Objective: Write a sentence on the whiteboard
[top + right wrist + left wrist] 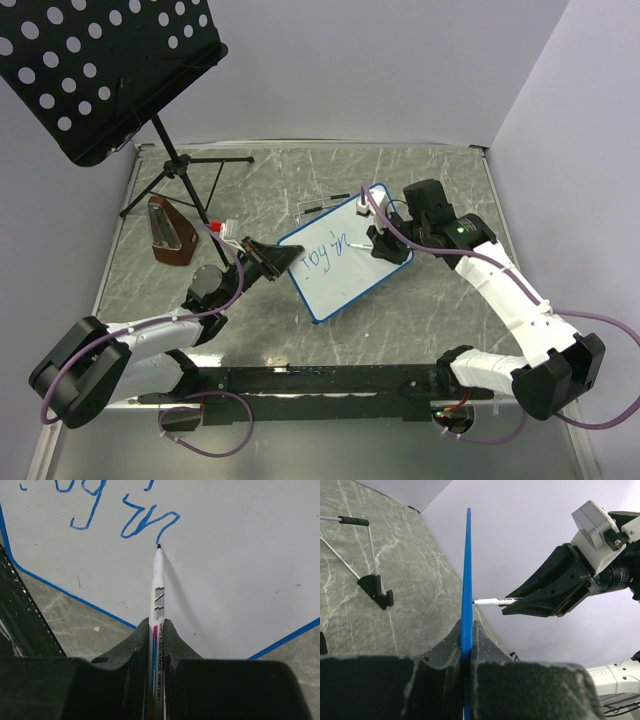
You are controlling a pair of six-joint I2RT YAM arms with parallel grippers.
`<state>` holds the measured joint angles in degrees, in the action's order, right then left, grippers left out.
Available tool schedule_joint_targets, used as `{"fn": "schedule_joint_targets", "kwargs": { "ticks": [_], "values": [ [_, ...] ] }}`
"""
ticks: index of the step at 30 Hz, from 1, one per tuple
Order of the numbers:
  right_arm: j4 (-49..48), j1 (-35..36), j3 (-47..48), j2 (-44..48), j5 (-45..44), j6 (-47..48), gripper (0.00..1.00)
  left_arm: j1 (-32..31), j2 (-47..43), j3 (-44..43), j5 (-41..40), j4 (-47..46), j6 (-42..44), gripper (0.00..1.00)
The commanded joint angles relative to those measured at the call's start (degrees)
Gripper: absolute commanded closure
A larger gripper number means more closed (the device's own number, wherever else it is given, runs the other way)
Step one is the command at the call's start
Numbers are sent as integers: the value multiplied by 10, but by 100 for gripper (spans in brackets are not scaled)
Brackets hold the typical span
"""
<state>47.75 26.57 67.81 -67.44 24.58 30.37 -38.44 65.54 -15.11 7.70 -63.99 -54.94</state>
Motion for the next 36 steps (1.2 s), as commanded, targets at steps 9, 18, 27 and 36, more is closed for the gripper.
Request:
{"fn": "schedule_joint_targets", "kwargs": {
  "ticks": [9, 18, 27, 36],
  "values": [
    [-12, -27, 43, 19, 27, -2, 100, 2, -12, -13, 7, -109, -24, 99],
    [-49, -42, 36, 54, 82, -20, 100, 2, -29, -7, 4, -97, -19, 99],
    [-52, -69, 17, 64, 106, -14, 100, 3, -31, -3, 9, -99, -16, 99],
    [-49, -75, 13, 71, 115, -10, 100, 4, -43, -1, 9, -89, -13, 99]
  ]
}}
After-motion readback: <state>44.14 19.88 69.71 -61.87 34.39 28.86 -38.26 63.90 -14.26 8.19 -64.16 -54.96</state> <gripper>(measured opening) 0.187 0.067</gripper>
